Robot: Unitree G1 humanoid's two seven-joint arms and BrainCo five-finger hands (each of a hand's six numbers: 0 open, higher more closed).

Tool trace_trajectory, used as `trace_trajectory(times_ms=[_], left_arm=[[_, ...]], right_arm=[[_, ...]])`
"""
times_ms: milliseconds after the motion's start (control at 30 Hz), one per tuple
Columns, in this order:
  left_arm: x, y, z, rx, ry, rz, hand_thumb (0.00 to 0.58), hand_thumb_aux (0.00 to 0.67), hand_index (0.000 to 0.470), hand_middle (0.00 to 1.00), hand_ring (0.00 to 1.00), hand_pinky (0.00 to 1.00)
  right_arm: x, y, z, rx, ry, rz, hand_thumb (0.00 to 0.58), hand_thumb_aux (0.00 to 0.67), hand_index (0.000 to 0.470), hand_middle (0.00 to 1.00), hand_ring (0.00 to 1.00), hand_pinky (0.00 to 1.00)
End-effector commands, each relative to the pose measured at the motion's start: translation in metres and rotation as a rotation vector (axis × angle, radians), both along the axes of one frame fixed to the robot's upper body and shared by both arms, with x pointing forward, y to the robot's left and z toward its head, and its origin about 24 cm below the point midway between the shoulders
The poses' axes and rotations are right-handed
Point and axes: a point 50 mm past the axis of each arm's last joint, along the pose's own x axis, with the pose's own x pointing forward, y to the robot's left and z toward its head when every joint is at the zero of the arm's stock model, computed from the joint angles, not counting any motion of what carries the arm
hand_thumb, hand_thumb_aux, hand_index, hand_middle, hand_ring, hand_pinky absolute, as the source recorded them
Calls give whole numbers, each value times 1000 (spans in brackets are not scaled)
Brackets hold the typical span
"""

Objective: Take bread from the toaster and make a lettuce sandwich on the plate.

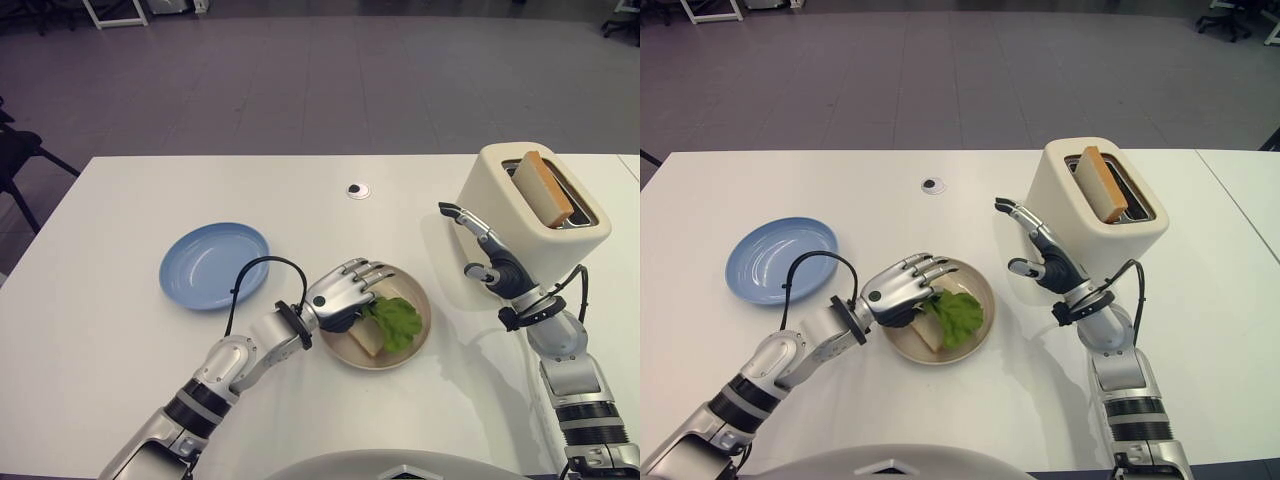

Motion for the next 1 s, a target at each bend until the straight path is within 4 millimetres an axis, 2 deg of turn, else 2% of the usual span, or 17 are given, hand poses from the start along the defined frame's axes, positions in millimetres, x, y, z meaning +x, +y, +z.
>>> trace_trajectory(times_ms=[33,267,467,533,567,600,633,667,700,733,800,1000], left_arm=[[4,2,6,-10,-37,11,580,670,470,0,0,0],[12,5,10,-37,-69,44,580,670,470,0,0,0],[16,8,3,-6,-79,61,580,670,470,0,0,0],[16,9,-1,13,-72,64,559,544,382,0,0,0],[16,9,-3,19,-70,62,555,531,372,0,0,0],[16,9,-4,23,-69,59,535,483,339,0,0,0],[16,9,-5,29,-71,55,489,405,284,0,0,0],[15,10,-5,32,-72,53,385,281,197,0,0,0],[15,9,-6,32,-73,50,201,129,90,0,0,0],[14,9,-5,30,-74,47,62,37,26,0,0,0],[12,9,-5,26,-76,40,0,0,0,0,0,0],[1,23,6,9,-79,33,31,18,13,0,0,0]], right_arm=[[-1,3,-1,-14,4,15,0,0,0,0,0,0],[-1,4,-1,-16,7,21,0,0,0,0,0,0],[-1,5,-2,-16,9,28,0,0,0,0,0,0],[-1,6,-2,-16,10,29,0,0,0,0,0,0],[-1,6,-2,-16,10,30,0,0,0,0,0,0],[-1,6,-2,-16,11,31,0,0,0,0,0,0],[-1,6,-2,-16,13,33,0,0,0,0,0,0],[-1,6,-2,-17,14,35,0,0,0,0,0,0],[-1,7,-2,-17,15,36,0,0,0,0,0,0],[-1,7,-2,-17,15,36,0,0,0,0,0,0],[-1,7,-2,-17,17,37,0,0,0,0,0,0],[0,8,-3,-17,19,39,0,0,0,0,0,0]])
